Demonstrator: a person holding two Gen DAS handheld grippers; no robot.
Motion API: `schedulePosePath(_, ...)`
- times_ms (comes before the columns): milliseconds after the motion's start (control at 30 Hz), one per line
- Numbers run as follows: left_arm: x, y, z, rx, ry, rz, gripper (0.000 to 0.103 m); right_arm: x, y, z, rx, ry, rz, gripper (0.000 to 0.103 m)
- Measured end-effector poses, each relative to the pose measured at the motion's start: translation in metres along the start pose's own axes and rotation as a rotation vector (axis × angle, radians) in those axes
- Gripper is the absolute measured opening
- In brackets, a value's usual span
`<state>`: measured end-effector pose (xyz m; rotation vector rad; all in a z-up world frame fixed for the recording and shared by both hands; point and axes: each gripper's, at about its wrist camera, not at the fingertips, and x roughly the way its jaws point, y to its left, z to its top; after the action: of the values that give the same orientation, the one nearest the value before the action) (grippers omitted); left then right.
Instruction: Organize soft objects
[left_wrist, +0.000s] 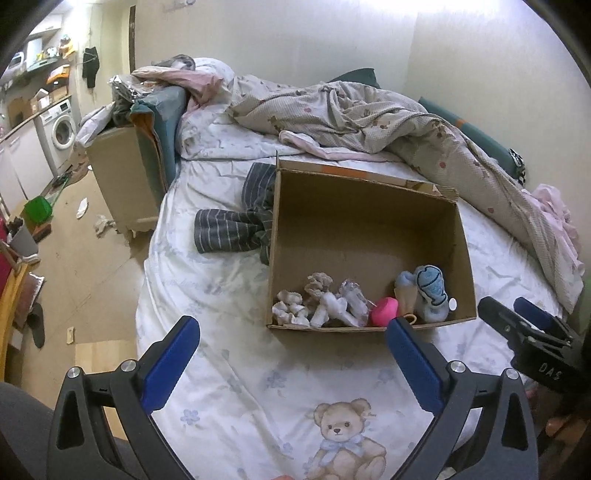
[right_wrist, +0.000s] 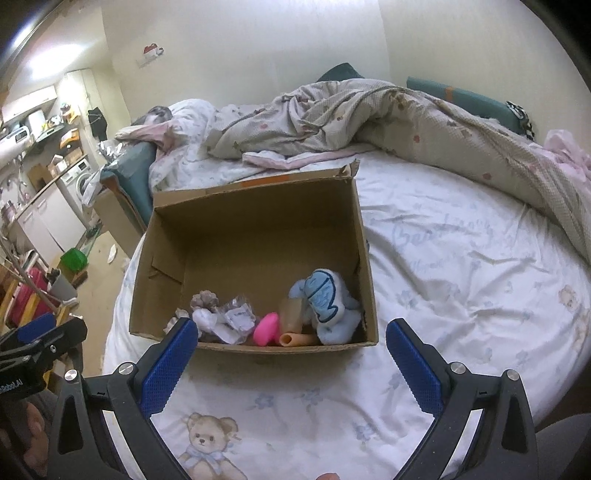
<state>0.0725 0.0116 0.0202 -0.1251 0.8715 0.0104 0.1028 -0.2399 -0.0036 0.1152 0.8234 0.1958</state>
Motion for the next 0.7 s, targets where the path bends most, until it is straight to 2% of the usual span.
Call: schedulePosePath(700,0.0029,-0.0004,0.0003,-0.008,0.012,-0.008,0.101,0.004,0.0055,-0.0008,-0.036,-0.002,-0.014,0.103)
